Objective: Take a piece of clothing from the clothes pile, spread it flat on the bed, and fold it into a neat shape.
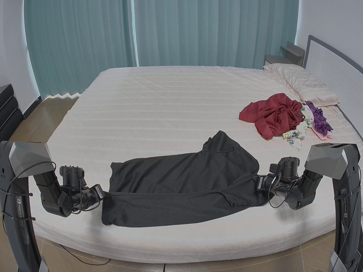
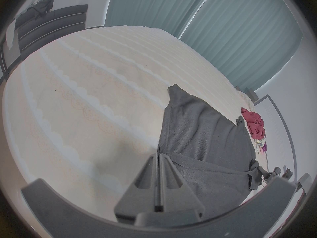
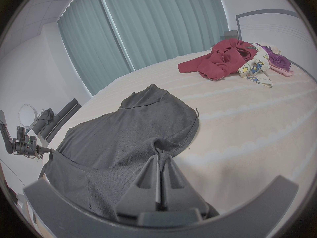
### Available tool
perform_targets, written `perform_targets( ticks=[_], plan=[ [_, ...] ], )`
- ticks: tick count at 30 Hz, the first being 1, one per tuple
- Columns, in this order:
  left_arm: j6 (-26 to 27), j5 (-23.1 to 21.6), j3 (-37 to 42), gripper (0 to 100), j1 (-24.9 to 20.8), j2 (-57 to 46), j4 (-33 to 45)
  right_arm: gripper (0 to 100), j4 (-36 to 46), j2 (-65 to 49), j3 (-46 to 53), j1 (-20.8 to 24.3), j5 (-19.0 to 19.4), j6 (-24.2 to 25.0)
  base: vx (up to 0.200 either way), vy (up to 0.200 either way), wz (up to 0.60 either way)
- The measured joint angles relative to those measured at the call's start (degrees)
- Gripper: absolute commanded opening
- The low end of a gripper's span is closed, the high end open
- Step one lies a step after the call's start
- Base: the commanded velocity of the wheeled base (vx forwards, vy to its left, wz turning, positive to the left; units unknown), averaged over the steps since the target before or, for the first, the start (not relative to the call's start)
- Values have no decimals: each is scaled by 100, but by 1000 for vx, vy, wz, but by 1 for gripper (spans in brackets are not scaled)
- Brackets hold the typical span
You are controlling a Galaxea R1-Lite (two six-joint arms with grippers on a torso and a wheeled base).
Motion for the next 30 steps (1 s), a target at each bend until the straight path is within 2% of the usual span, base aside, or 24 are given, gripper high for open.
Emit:
perform_targets(
  ticks=[5,6,7,19,24,30],
  plan=[
    [0,12,-24,0,-5,85,-4,0,9,52,-57,21,-57,0,0,0,0],
    [0,12,-28,100,-6,96,-4,0,11,59,-63,21,-88,2,0,0,0],
    [7,12,-28,100,-9,107,-6,100,16,67,-68,21,-110,0,0,0,0],
    [2,4,24,100,9,146,-61,100,-11,91,-9,-48,-162,134,0,0,0],
    [-1,-32,99,100,88,30,-59,100,-16,-60,6,-201,-323,731,0,0,0],
    [-6,-76,378,100,85,-466,-15,100,-6,-258,124,-229,-750,2068,0,0,0]
  ],
)
